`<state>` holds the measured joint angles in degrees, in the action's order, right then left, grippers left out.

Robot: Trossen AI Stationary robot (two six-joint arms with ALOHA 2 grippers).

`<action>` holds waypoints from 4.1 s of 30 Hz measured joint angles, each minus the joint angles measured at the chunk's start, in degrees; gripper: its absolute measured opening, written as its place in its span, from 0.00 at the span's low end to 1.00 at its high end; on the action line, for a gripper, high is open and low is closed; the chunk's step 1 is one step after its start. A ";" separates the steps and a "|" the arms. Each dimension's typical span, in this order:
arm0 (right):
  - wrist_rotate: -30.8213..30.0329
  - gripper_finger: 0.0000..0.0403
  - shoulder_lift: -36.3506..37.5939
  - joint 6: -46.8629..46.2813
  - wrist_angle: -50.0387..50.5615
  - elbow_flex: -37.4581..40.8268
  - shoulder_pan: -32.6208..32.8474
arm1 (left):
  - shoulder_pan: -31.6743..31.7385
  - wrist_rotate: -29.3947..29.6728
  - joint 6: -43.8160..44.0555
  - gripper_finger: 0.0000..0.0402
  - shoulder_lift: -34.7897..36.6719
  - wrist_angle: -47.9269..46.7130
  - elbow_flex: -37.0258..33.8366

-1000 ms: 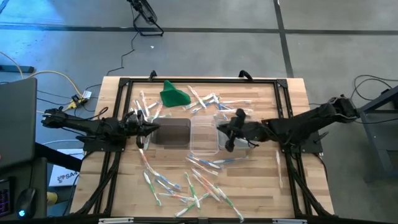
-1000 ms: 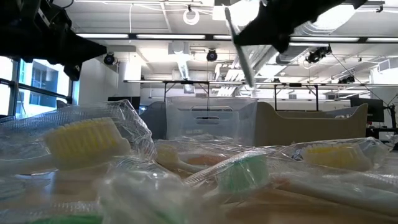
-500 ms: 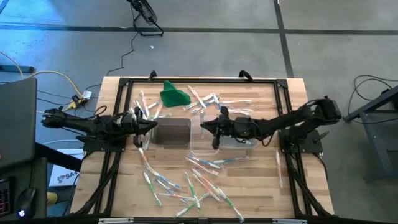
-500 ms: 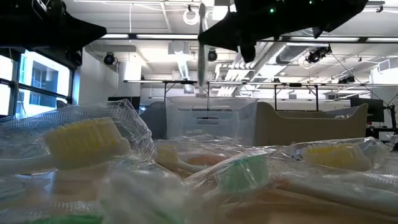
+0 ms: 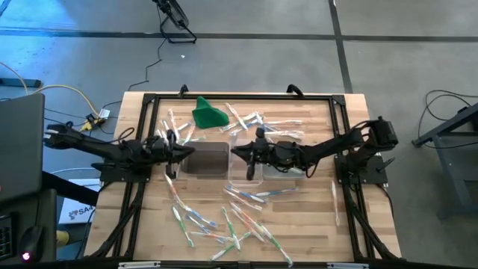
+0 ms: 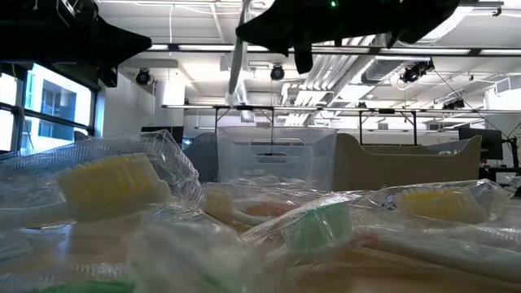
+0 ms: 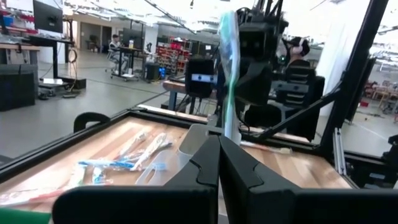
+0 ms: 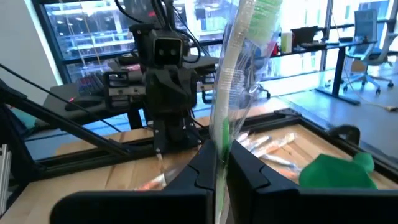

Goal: Pick & Place Toothbrushes
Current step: Put the green toothbrush into the black bin

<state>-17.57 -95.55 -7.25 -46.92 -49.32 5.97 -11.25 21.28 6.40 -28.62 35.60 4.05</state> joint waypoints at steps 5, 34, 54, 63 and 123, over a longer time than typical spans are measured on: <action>-0.01 0.02 -0.01 0.97 1.13 -0.03 0.01 | 0.00 -0.03 0.08 0.00 -6.60 6.22 0.02; -0.01 0.02 -0.04 1.43 4.90 -0.11 0.02 | 0.04 0.19 -3.61 0.00 -28.80 4.15 18.45; -0.41 0.02 -0.04 2.68 7.76 -0.14 0.03 | 17.05 -20.53 3.02 0.00 -30.81 1.88 20.68; -0.45 0.02 -0.04 2.35 7.56 -0.14 0.03 | 17.35 -20.46 2.43 0.09 -35.12 3.53 20.68; -2.64 0.02 -0.06 1.50 11.13 -0.03 -0.34 | 17.22 -29.95 4.42 0.31 -52.99 7.91 33.66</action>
<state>-20.21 -95.61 -5.76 -35.79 -49.34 5.63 5.98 -8.66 10.83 -81.60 43.51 37.71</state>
